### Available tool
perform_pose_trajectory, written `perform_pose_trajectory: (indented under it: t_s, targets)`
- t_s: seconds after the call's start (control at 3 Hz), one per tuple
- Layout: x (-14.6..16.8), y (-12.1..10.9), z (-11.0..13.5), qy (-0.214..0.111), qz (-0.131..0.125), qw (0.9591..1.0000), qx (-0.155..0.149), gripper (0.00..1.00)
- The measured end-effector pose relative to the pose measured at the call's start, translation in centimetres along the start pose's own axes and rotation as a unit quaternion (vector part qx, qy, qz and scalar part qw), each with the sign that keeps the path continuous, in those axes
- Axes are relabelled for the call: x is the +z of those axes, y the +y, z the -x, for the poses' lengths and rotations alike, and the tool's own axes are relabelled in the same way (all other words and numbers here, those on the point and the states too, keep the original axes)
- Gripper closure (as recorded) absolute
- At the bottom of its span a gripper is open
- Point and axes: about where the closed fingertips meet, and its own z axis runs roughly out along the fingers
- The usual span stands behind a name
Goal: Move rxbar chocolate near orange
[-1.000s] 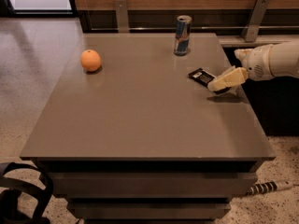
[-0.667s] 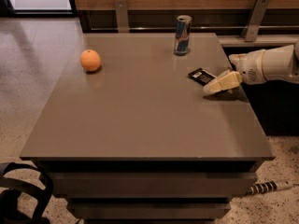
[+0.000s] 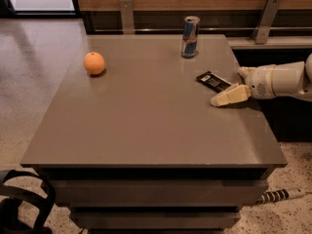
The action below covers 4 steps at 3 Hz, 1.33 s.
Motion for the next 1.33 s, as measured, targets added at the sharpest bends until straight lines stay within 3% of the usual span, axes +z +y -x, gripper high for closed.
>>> perform_pose_trajectory:
  t_s: [0.33,1.0,1.33]
  targets:
    - [0.7,0.6,-0.7,-0.006,0.005,0.9999,0.008,0.18]
    - [0.0,0.6,0.4,-0.006,0.005,0.9999,0.008,0.65]
    - [-0.2,0.6,0.8,-0.006,0.005,0.9999,0.008,0.96]
